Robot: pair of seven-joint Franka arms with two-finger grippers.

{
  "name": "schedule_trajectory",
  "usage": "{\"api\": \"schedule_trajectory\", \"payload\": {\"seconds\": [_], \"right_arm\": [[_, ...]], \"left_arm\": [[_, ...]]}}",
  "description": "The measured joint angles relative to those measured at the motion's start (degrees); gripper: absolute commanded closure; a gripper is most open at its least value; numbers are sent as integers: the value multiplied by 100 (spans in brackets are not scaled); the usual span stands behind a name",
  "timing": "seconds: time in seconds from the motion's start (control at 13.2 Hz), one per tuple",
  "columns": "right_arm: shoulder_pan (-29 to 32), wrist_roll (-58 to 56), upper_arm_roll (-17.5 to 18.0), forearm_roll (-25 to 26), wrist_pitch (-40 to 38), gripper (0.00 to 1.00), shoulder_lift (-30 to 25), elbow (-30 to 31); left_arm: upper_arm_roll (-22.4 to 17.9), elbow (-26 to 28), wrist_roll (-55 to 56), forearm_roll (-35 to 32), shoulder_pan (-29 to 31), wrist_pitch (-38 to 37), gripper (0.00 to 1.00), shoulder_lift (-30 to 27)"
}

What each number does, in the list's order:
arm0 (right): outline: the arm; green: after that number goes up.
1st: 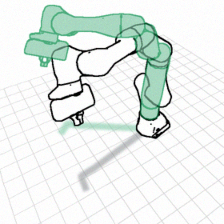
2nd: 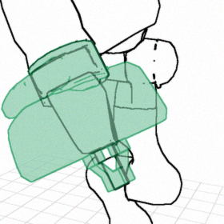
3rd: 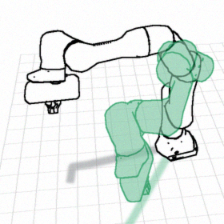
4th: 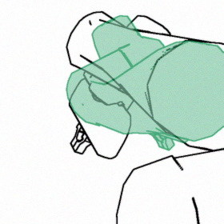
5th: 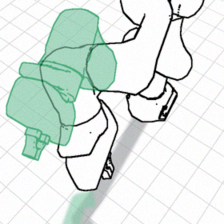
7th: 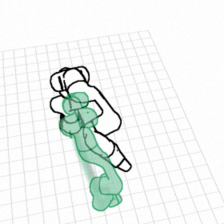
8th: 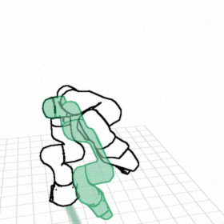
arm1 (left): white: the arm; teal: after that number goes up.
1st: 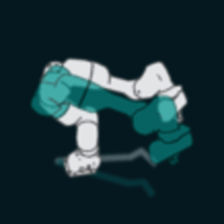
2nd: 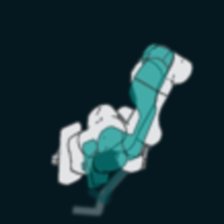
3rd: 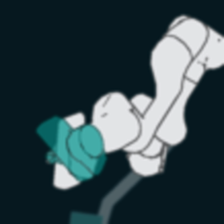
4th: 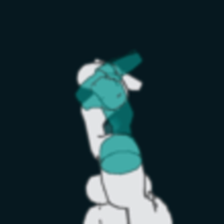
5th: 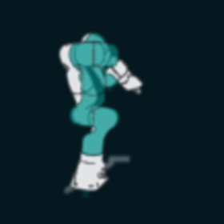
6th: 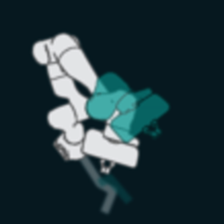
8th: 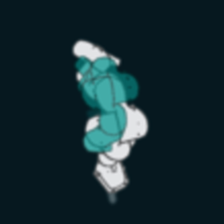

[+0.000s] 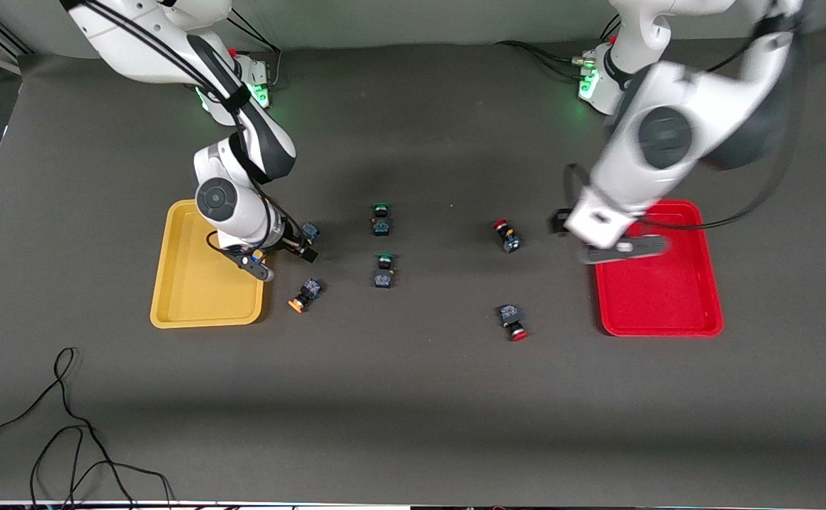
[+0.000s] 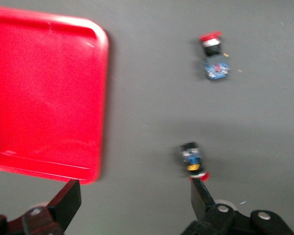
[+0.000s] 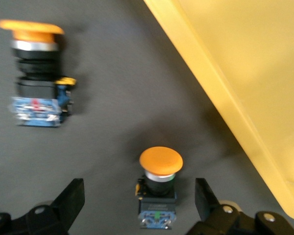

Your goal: Place red and yellow buttons in trays

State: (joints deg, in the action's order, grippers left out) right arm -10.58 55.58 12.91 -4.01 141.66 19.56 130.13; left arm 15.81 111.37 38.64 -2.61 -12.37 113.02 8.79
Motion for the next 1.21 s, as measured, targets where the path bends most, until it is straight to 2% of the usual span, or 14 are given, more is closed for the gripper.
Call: {"api": "schedule_trajectory", "payload": {"seconds": [0.08, 0.15, 0.23, 0.3, 0.53, 0.76, 0.83, 0.91, 1.06, 1.14, 1.21], "right_arm": [[7, 4, 0, -9, 0, 12, 95, 10], [13, 6, 0, -15, 1, 36, 182, 19], [15, 6, -1, -15, 12, 79, 271, 23], [15, 6, 1, -15, 33, 100, 348, 23], [15, -5, 22, -16, 112, 100, 414, -10], [29, -96, 22, -16, -224, 100, 348, -175], [52, -119, 4, -16, -564, 100, 275, -350], [79, -170, -44, -16, -954, 100, 142, -572], [112, -602, -404, -15, -1535, 100, -265, -898], [124, -1040, -697, -15, -1667, 100, -441, -910], [145, -1531, -1015, -15, -1727, 100, -543, -857]], "left_arm": [[11, 62, 401, 0, -259, 314, 0, 233], [14, 99, 701, 0, -449, 605, 0, 490], [14, 146, 939, 0, -582, 897, 0, 754], [13, 220, 1135, -1, -659, 1208, 0, 995], [11, 611, 1382, -9, -784, 2054, 2, 1494], [9, 970, 1401, -77, -829, 2626, 5, 1696], [2, 1045, 1401, -159, -829, 2690, 18, 1720], [-5, 1091, 1401, -210, -829, 2725, 35, 1727], [-11, 1128, 1401, -243, -829, 2733, 87, 1728], [-13, 1131, 1401, -247, -829, 2733, 100, 1732], [-15, 1136, 1401, -249, -829, 2734, 100, 1741]]}}
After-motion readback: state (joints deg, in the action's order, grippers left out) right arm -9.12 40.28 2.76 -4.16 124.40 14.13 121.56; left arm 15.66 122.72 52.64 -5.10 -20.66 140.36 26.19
